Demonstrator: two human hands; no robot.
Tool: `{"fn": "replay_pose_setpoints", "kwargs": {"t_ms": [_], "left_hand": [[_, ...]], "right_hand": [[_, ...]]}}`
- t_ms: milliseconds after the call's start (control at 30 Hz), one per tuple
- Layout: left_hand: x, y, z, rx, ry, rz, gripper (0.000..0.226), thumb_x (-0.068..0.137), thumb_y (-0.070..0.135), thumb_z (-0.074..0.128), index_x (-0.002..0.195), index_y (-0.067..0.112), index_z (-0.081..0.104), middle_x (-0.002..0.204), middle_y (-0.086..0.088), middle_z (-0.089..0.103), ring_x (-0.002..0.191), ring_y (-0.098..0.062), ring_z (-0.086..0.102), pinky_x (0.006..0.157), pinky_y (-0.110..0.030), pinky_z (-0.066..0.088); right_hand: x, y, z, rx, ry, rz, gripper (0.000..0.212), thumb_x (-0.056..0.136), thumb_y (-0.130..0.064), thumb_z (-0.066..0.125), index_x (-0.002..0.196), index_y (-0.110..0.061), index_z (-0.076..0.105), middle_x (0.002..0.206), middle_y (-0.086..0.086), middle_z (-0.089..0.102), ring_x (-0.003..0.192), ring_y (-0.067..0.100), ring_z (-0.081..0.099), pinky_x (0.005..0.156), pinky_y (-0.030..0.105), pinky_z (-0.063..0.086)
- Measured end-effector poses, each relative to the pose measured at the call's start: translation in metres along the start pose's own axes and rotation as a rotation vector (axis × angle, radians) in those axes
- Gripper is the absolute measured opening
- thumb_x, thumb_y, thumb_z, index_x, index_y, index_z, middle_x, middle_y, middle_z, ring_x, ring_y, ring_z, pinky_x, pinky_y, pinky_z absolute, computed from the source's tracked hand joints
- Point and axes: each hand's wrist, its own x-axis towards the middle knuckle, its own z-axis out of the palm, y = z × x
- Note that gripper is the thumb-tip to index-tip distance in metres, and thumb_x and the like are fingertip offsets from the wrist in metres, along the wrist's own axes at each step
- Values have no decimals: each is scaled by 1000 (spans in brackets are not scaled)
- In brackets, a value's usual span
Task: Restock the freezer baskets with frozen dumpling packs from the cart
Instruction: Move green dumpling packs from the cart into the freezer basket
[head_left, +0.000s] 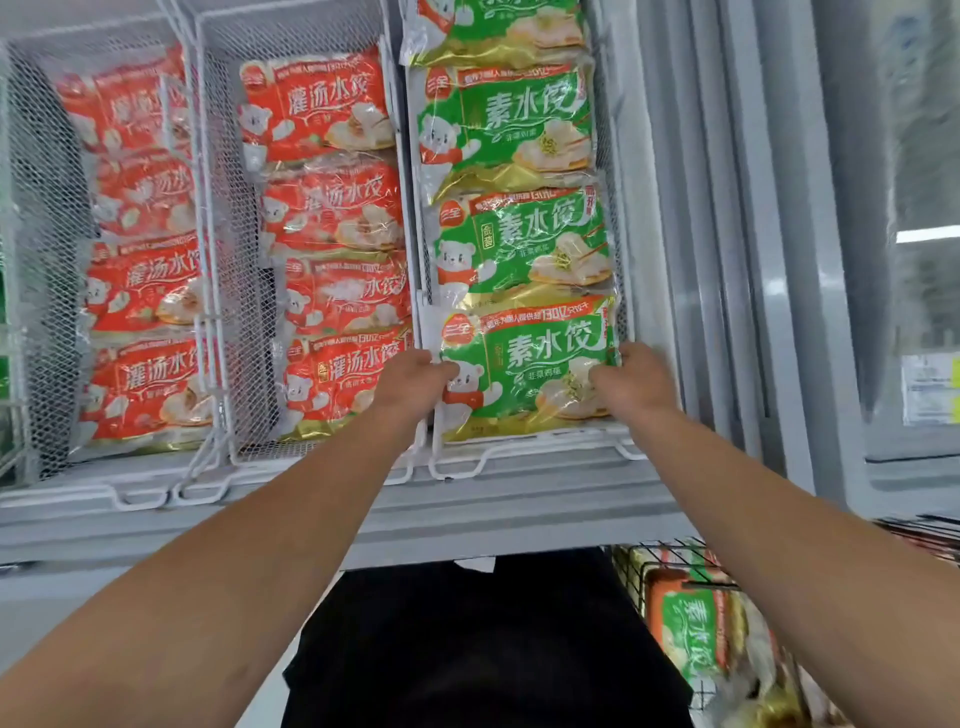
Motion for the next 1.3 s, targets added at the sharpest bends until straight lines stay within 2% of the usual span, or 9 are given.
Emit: {"fn": "replay_pose_setpoints", "kwargs": {"t_ms": [67, 167, 333, 500, 667, 833, 967, 1133, 1300], "left_hand": [[-7, 2, -3, -16, -21, 56, 62, 92, 21, 67, 148, 11, 43, 151, -9, 46, 135, -28, 47, 113, -44, 40], [-17, -3, -13, -90, -90, 135, 64, 93, 17, 66, 151, 16, 40, 154, -4, 44, 137, -22, 45, 114, -42, 39], [-38, -14, -33, -45, -179, 260, 52, 93, 18, 64, 143, 12, 50, 146, -6, 51, 131, -24, 51, 112, -47, 41], [-63, -28, -41, 115, -234, 399, 49, 91, 20, 65, 139, 11, 56, 131, 2, 56, 122, -22, 55, 109, -45, 44], [-93, -36, -22, 260, -301, 543, 40, 93, 21, 65, 132, 13, 62, 123, -4, 67, 108, -21, 63, 103, -43, 50], [-132, -46, 25, 387, -369, 678, 34, 87, 20, 67, 120, 16, 69, 107, -2, 71, 101, -23, 67, 97, -43, 54], [-159, -66, 74, 581, -410, 787, 33, 86, 24, 69, 118, 16, 71, 112, -1, 72, 107, -20, 66, 99, -32, 49], [-199, -112, 138, 793, -482, 884, 33, 89, 24, 69, 120, 14, 70, 116, -2, 72, 111, -16, 65, 100, -30, 47], [-229, -157, 195, 945, -540, 889, 33, 87, 23, 70, 119, 16, 70, 113, 0, 72, 110, -16, 66, 103, -34, 48]], "right_hand": [[-12, 1, 2, -25, -6, -2, 51, 86, -19, 58, 137, -14, 52, 125, 7, 60, 112, 28, 58, 85, 29, 43], [-30, 6, 6, 29, 26, -20, 55, 92, -17, 56, 145, -10, 44, 143, 9, 52, 128, 28, 50, 87, 24, 34], [-79, 16, 18, 83, 169, -118, 51, 92, -19, 58, 141, -10, 49, 141, 9, 55, 128, 27, 51, 99, 29, 38], [-126, 34, 24, 137, 275, -170, 38, 93, -18, 59, 130, -12, 60, 134, 7, 60, 120, 25, 56, 85, 20, 34], [-173, 73, 23, 214, 367, -143, 30, 90, -16, 57, 119, -16, 65, 127, 6, 60, 113, 24, 57, 87, 23, 36], [-211, 145, 23, 306, 421, 8, 31, 88, -15, 58, 119, -14, 65, 121, 5, 66, 110, 24, 61, 93, 30, 45], [-234, 213, 23, 410, 476, 121, 28, 89, -15, 61, 116, -9, 67, 121, 8, 67, 114, 27, 59, 90, 28, 41], [-268, 316, 38, 470, 447, 235, 34, 92, -21, 59, 125, -12, 63, 130, 8, 63, 115, 27, 59, 85, 26, 39], [-294, 404, 54, 533, 432, 313, 33, 93, -23, 58, 125, -14, 61, 121, 5, 64, 90, 19, 54, 70, 27, 38]]}}
